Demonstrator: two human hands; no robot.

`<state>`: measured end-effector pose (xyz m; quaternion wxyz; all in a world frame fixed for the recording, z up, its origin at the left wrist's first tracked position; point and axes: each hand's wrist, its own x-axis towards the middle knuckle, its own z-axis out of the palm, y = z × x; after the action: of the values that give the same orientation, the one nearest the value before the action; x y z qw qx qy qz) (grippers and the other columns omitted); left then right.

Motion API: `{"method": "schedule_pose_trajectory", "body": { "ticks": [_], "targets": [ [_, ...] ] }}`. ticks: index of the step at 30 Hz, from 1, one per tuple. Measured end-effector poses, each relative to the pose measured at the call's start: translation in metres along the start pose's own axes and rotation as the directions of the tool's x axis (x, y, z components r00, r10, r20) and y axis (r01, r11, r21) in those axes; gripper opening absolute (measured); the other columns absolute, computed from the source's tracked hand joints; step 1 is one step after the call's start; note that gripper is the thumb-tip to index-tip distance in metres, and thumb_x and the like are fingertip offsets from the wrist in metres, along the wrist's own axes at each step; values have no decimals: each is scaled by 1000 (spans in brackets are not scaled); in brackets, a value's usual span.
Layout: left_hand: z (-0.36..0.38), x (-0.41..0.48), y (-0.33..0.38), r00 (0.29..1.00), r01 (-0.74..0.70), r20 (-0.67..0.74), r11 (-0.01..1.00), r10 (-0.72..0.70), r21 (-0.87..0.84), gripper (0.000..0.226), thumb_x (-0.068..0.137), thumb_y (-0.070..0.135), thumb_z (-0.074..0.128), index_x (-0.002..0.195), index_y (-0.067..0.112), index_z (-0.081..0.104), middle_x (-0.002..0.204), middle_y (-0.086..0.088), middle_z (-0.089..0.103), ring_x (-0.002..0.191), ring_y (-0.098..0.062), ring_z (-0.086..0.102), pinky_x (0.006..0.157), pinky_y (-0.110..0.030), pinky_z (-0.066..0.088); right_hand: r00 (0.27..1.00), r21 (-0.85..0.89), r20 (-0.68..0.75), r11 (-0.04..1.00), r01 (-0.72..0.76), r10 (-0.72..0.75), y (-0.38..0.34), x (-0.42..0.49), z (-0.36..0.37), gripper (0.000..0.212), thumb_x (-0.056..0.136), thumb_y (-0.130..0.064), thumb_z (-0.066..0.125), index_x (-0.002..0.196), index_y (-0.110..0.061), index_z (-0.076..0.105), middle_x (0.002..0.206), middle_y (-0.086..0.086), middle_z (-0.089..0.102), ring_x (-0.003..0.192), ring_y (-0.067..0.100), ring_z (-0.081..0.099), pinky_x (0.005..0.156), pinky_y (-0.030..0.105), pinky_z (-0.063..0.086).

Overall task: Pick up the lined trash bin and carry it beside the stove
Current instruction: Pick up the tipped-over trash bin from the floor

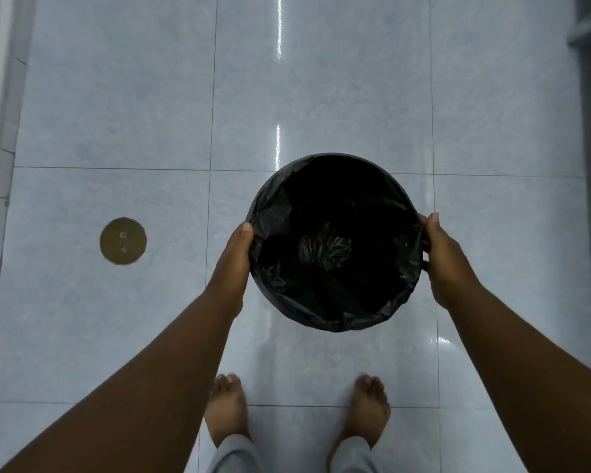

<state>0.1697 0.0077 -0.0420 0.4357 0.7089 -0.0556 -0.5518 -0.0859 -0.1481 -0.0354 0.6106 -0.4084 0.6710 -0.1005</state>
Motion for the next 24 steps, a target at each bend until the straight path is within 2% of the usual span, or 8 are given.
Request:
{"method": "schedule_pose_trajectory", "body": {
  "ticks": [2,4,6,10,14,17,20,24],
  "targets": [
    [1,2,-3,996,44,74,998,-40,-53,53,101,57,27,142,35,52,141,7,61,129,-11,54,112,-36,39,991,93,128,994,-52,40,12,-2,4,62,95,-66,28,138,-31,56,134,-3,63,121,14,58,103,35,44],
    [3,2,-2,991,88,108,987,-73,-135,56,100,59,29,144,32,52,141,3,62,131,-17,55,114,-41,38,980,150,196,986,-77,47,18,-6,9,65,93,-69,31,140,-31,54,136,-3,64,124,16,59,106,38,44],
    [3,-3,7,989,110,120,976,-88,-187,57,99,60,31,142,31,55,139,2,65,130,-20,57,115,-45,38,979,185,198,980,-75,38,11,-14,10,65,92,-70,33,139,-31,56,134,-3,66,125,17,59,108,41,44],
    [-7,-32,56,991,63,125,979,-40,-191,59,97,63,31,140,32,57,138,3,66,132,-20,55,115,-45,37,980,222,196,974,-39,-6,-39,-49,4,59,93,-69,30,133,-36,60,133,-3,66,126,18,57,109,42,41],
    [-20,-97,155,995,-25,94,985,42,-172,70,86,76,36,138,36,59,138,6,65,133,-19,53,117,-48,35,980,262,187,965,13,-64,-135,-115,-15,63,94,-68,26,137,-33,58,139,0,62,130,22,53,112,45,39],
    [-29,-165,244,987,-135,60,976,147,-169,79,76,82,41,138,37,58,137,7,65,132,-18,54,116,-47,36,966,273,204,957,102,-161,-226,-186,-28,70,89,-71,27,139,-33,56,142,1,60,133,23,51,116,49,35],
    [-38,-240,333,966,-246,36,955,255,-164,77,78,78,37,138,35,58,136,6,65,130,-19,54,115,-45,37,939,269,207,939,214,-273,-316,-268,-39,79,79,-76,30,138,-31,57,141,1,59,132,22,51,114,46,37],
    [-52,-338,439,916,-391,16,899,402,-200,78,80,75,35,140,31,57,140,3,62,132,-20,52,113,-41,37,897,276,172,895,352,-406,-415,-374,-46,82,79,-78,26,139,-31,56,141,0,58,129,20,51,107,39,40]
  ]
}}
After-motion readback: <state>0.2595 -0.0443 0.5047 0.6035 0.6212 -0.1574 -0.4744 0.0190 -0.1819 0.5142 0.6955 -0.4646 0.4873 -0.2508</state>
